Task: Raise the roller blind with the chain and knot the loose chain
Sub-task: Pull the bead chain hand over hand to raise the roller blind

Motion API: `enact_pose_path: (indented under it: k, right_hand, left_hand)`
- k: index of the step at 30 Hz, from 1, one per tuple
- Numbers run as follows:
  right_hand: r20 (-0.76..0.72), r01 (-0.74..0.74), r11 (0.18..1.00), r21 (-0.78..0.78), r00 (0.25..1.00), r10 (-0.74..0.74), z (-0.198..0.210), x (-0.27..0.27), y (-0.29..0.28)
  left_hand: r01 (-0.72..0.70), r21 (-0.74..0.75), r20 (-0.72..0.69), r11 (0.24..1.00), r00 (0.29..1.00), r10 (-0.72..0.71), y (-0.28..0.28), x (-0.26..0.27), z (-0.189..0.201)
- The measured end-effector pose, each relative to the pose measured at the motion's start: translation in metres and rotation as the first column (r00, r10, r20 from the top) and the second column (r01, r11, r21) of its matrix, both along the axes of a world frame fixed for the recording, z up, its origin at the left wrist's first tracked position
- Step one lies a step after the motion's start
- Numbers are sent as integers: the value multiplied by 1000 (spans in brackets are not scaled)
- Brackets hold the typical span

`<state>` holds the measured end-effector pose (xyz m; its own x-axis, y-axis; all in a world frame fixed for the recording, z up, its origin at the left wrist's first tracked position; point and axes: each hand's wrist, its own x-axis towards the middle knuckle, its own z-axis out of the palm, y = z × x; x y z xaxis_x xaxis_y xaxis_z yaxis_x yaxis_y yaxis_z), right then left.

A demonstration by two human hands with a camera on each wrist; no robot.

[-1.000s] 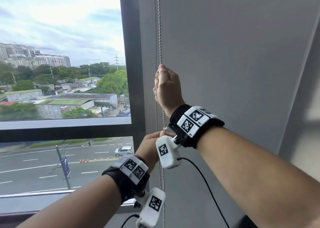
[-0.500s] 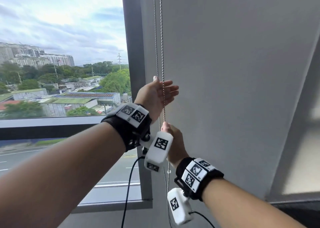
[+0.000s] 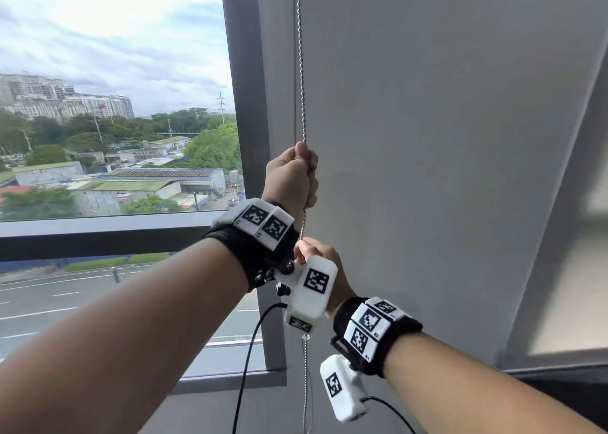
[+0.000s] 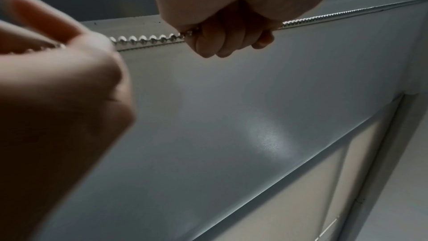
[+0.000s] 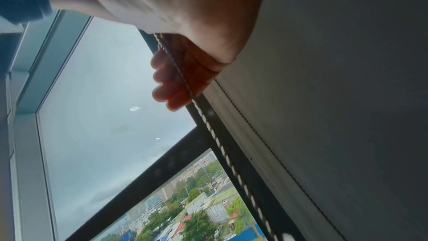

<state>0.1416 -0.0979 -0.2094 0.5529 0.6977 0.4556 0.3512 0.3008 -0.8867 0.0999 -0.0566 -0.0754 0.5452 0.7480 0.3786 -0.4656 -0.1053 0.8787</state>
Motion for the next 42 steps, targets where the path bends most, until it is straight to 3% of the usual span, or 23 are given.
enact_pose_path:
  k: [3, 8, 13, 17, 24, 27, 30, 35, 42]
  right_hand:
    - [-45, 26, 998, 53, 999, -23, 17, 3, -2]
    - [50, 68, 979, 192, 996, -79, 75, 8, 0]
    - [84, 10, 965, 262, 996, -34, 135, -2, 10]
    - [33, 21, 956, 292, 999, -32, 155, -3, 24]
    - [61, 93, 945, 314, 991, -118, 135, 2, 41]
    - [61, 91, 941, 325, 991, -117, 128, 4, 41]
    - [73, 116, 947, 300, 987, -144, 116, 6, 38]
    - [119, 154, 948, 280, 974, -193, 83, 10, 26]
    - [137, 176, 958, 225, 968, -210, 35, 4, 10]
  left_hand:
    - [-15, -3, -40, 1000, 999, 15, 5, -5, -16]
    - [-33, -19, -90, 999, 995, 31, 11, -17, -57]
    - [-47, -60, -164, 997, 986, 37, 6, -14, -91]
    - [2, -79, -164, 997, 986, -15, 1, -17, -101]
    - [117, -155, -236, 981, 960, -152, -3, -27, -107]
    - [191, -179, -169, 965, 960, -222, -3, -30, -102]
    - [178, -167, -130, 970, 971, -200, 8, -28, -89]
    - [267, -103, -52, 958, 961, -273, 20, -31, -38]
    - [282, -53, -20, 958, 959, -284, 12, -27, 39]
